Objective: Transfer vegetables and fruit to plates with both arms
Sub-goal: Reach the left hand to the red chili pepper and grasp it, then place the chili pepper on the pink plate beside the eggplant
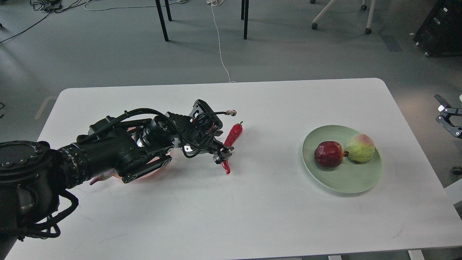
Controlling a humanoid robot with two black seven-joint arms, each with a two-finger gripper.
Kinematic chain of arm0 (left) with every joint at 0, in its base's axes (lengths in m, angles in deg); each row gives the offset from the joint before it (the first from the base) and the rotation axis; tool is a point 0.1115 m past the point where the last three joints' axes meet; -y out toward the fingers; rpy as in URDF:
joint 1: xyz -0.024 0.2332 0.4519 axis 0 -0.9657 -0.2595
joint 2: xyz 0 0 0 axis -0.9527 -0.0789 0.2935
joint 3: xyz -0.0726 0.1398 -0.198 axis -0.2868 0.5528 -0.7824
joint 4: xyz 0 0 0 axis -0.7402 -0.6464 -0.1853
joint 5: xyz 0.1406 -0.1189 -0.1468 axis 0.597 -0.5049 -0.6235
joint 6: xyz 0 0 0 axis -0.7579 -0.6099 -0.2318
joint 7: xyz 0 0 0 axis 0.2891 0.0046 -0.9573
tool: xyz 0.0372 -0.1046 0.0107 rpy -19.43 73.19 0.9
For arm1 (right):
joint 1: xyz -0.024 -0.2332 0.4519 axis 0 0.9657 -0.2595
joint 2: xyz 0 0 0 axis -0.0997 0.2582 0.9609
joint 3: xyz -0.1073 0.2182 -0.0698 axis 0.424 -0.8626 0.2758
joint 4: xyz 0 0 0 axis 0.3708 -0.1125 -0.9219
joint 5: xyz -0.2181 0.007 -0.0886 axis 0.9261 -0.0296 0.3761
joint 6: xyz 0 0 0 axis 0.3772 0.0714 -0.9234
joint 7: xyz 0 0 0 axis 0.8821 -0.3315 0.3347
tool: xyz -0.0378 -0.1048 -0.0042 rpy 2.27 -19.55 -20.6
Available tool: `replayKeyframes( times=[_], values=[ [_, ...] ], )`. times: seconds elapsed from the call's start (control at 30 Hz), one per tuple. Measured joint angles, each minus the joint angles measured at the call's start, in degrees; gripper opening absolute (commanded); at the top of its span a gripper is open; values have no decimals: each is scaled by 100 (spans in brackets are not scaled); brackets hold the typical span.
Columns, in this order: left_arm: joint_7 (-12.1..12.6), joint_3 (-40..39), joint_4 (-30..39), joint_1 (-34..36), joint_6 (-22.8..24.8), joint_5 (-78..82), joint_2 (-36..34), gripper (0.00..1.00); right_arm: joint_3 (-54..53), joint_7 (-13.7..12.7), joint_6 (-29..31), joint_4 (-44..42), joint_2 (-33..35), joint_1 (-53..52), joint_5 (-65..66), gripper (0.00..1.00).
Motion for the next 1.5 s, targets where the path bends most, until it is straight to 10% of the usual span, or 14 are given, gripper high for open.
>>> replayKeyframes(
  times=[1.07,1.5],
  values=[
    [27,-54,185,14,57,67,-257,13,-54,0,0,-12,-29,-12,0,99],
    [49,-31,3459,697,887,108,-2853,13,-131,0,0,-12,8,-53,0,99]
  ],
)
